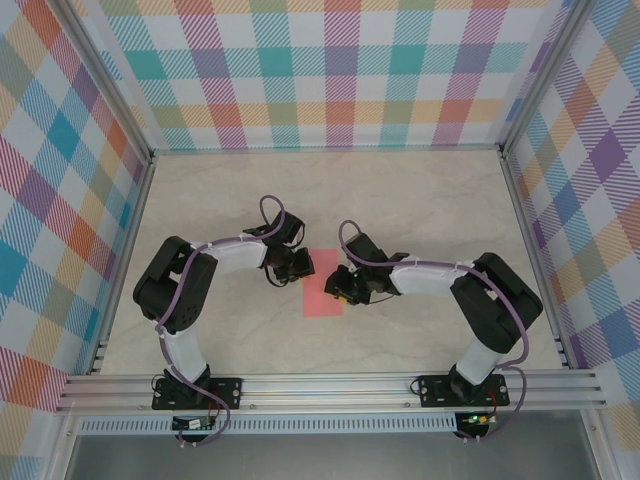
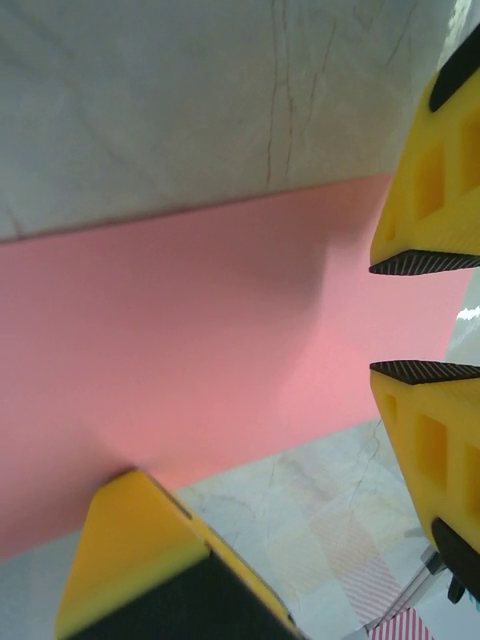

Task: Fold a paper plane with a square sheet of paper (pick it up from the middle)
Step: Third fold the triangle at the center of the table.

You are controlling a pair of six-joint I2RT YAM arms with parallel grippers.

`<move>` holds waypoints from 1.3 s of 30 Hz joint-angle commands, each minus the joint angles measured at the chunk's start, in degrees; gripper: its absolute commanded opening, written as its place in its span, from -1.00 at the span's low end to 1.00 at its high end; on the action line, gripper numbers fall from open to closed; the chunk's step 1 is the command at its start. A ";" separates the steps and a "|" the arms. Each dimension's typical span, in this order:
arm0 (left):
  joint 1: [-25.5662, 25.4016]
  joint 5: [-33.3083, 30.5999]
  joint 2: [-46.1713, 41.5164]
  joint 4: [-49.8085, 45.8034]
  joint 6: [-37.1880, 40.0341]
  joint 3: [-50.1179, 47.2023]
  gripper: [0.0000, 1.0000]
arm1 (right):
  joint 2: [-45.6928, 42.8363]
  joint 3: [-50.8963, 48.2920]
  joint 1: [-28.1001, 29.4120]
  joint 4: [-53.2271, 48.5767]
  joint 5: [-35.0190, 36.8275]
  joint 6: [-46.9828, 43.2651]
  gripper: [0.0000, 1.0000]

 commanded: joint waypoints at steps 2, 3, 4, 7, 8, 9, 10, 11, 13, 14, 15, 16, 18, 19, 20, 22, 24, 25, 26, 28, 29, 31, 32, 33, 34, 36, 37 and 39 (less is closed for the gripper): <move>0.40 -0.45 1.45 -1.78 -0.37 -2.33 -0.71 | -1.34 2.44 0.28 -6.47 4.13 -1.95 -0.33; 0.42 -0.45 1.35 -1.81 -0.36 -2.50 -0.71 | -1.63 2.58 0.28 -7.58 4.69 -2.11 -0.32; 0.42 -0.53 1.36 -1.83 -0.41 -2.44 -0.71 | -1.99 2.28 0.39 -7.72 4.28 -2.46 -0.32; 0.42 -0.62 1.35 -1.90 -0.47 -2.50 -0.71 | -2.48 1.46 0.83 -8.69 2.52 -2.16 -0.31; 0.42 -0.62 1.37 -1.81 -0.52 -2.43 -0.72 | -2.79 1.26 1.18 -9.39 2.46 -1.72 -0.31; 0.42 -0.76 1.52 -1.89 -0.67 -2.48 -0.72 | -3.11 0.81 1.58 -9.51 2.42 -1.28 -0.30; 0.42 -0.71 1.58 -1.93 -0.72 -2.58 -0.71 | -3.62 0.07 2.05 -9.28 2.48 -0.53 -0.29; 0.42 -0.63 1.71 -1.82 -0.74 -2.59 -0.72 | -4.02 -0.69 2.36 -9.18 2.43 0.44 -0.26; 0.42 -0.37 1.67 -1.55 -0.86 -2.90 -0.72 | -4.40 -2.12 2.98 -8.06 2.29 1.62 -0.24; 0.42 -0.28 1.71 -1.42 -0.89 -2.98 -0.72 | -4.32 -2.67 3.27 -7.61 2.17 2.15 -0.24; 0.42 -0.19 1.76 -1.40 -0.86 -3.04 -0.72 | -4.18 -2.93 3.42 -7.23 2.07 2.52 -0.24; 0.46 -0.18 1.70 -1.37 -0.90 -3.05 -0.71 | -3.88 -3.17 3.68 -6.85 1.98 2.75 -0.24; 0.42 -0.10 1.66 -1.37 -0.87 -3.28 -0.72 | -3.18 -3.12 4.30 -6.56 2.08 2.98 -0.24; 0.42 -0.02 1.79 -1.36 -0.89 -3.25 -0.72 | -2.74 -2.95 4.54 -6.51 2.08 3.11 -0.24; 0.42 -0.01 1.79 -1.37 -1.02 -3.26 -0.72 | -2.13 -2.66 4.68 -6.88 2.16 3.24 -0.25; 0.42 0.16 1.66 -1.35 -1.02 -3.28 -0.72 | -1.23 -2.23 4.99 -7.66 3.03 3.20 -0.25; 0.37 0.16 1.63 -1.37 -1.05 -3.30 -0.72 | -0.51 -1.71 5.08 -8.30 3.63 3.34 -0.25; 0.35 0.25 1.61 -1.29 -1.11 -3.30 -0.72 | -0.18 -1.42 5.05 -8.30 3.79 3.40 -0.25; 0.42 0.27 1.62 -1.24 -1.07 -3.28 -0.72 | 0.22 -0.85 5.08 -8.25 3.59 3.39 -0.25; 0.42 0.41 1.70 -1.28 -1.07 -3.19 -0.73 | 0.59 0.22 5.11 -7.91 3.14 2.96 -0.25; 0.42 0.34 1.62 -1.28 -1.01 -3.26 -0.73 | 0.45 0.82 5.12 -8.21 3.32 2.71 -0.25; 0.42 0.39 1.62 -1.28 -1.11 -3.38 -0.73 | -0.20 1.53 5.16 -9.12 4.25 2.42 -0.24; 0.43 0.51 1.62 -1.12 -1.15 -3.37 -0.72 | -0.69 1.92 5.12 -9.60 4.79 2.17 -0.24; 0.44 0.52 1.68 -1.09 -1.19 -3.39 -0.73 | -1.15 2.13 5.12 -10.20 5.33 1.97 -0.24; 0.42 0.55 1.66 -0.91 -1.21 -3.53 -0.73 | -1.69 2.09 5.14 -10.35 5.62 1.97 -0.23; 0.42 0.60 1.71 -0.59 -1.41 -3.74 -0.73 | -2.35 1.66 5.12 -9.47 5.80 1.65 -0.21; 0.42 0.69 1.84 -0.55 -1.43 -3.78 -0.72 | -2.42 1.46 5.09 -8.56 5.53 1.40 -0.21; 0.42 0.77 1.75 -0.65 -1.46 -3.92 -0.73 | -2.66 2.25 5.04 -10.75 6.93 1.20 -0.21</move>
